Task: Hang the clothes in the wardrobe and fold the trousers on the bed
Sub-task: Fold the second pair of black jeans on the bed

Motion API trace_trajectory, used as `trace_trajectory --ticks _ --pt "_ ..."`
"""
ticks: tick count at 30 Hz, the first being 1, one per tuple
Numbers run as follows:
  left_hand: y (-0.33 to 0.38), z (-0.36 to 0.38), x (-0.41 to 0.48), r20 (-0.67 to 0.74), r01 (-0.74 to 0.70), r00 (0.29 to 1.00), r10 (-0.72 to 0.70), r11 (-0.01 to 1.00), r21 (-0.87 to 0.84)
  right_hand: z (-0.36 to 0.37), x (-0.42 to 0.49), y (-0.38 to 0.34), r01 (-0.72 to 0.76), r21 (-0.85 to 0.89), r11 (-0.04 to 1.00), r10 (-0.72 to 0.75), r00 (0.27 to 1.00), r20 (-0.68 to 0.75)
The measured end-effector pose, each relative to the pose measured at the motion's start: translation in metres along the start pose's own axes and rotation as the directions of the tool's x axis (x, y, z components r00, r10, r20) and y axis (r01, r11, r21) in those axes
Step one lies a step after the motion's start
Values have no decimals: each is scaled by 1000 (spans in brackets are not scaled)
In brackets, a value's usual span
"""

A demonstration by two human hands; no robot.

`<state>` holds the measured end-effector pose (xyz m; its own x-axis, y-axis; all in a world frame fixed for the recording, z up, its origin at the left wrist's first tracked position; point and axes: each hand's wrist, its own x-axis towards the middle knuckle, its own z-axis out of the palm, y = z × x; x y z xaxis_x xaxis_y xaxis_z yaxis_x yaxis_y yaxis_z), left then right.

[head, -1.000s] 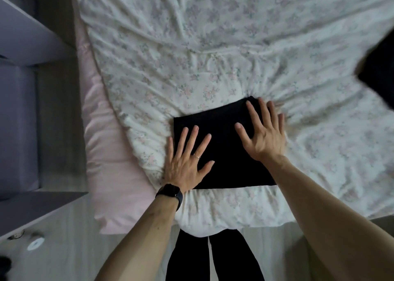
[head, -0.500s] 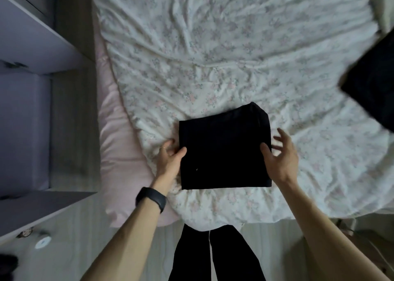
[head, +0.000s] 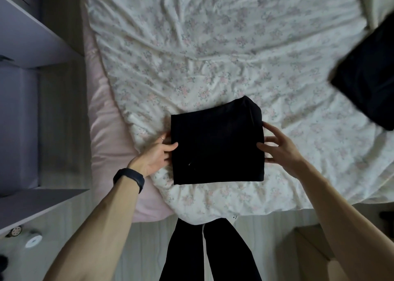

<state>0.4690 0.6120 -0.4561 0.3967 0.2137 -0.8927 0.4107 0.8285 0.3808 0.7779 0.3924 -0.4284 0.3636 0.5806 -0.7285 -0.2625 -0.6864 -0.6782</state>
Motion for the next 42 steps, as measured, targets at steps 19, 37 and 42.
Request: trace_trajectory --ticks 19,37,42 --pt "14 32 -75 -32 -284 955 295 940 190 1 -59 -20 100 35 994 -98 994 -53" --pt "63 10 -513 -426 -788 456 781 577 215 128 -291 -302 677 44 735 -656 692 303" --pt "44 -34 -594 -563 -821 297 772 507 262 211 -334 -349 759 82 646 -713 562 419"
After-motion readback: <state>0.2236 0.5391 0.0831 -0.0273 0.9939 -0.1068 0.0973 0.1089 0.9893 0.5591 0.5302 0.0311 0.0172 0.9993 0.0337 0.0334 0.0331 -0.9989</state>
